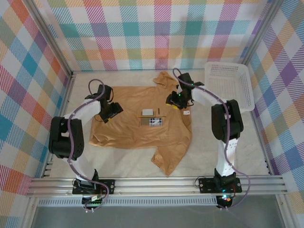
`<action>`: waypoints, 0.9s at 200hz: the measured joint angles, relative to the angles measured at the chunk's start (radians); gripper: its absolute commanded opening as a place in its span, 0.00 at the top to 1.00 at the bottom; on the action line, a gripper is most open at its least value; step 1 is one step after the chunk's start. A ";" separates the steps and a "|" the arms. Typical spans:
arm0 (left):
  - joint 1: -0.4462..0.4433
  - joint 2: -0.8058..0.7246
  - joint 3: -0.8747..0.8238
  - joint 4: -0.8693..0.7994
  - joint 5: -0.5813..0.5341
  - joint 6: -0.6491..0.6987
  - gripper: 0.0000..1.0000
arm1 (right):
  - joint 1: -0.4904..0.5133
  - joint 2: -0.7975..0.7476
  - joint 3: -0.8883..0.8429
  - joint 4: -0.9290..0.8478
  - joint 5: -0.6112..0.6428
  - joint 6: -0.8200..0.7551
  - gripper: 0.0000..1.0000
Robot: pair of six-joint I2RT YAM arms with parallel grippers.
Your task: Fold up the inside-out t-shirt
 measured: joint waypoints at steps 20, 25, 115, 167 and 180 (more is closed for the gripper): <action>0.006 0.101 0.050 0.000 -0.001 0.007 0.26 | -0.029 0.097 0.029 -0.011 0.035 -0.001 0.57; 0.009 0.132 0.070 0.000 -0.001 0.010 0.26 | -0.040 0.119 0.046 -0.022 0.026 0.000 0.57; 0.079 0.457 0.509 0.026 -0.003 0.044 0.27 | -0.133 0.500 0.733 -0.188 0.142 -0.037 0.56; 0.106 0.126 0.241 -0.098 -0.146 0.049 0.41 | -0.110 0.386 0.613 -0.268 0.126 -0.075 0.55; 0.122 -0.010 0.163 -0.122 -0.169 0.046 0.49 | -0.084 0.253 0.454 -0.256 0.121 -0.079 0.56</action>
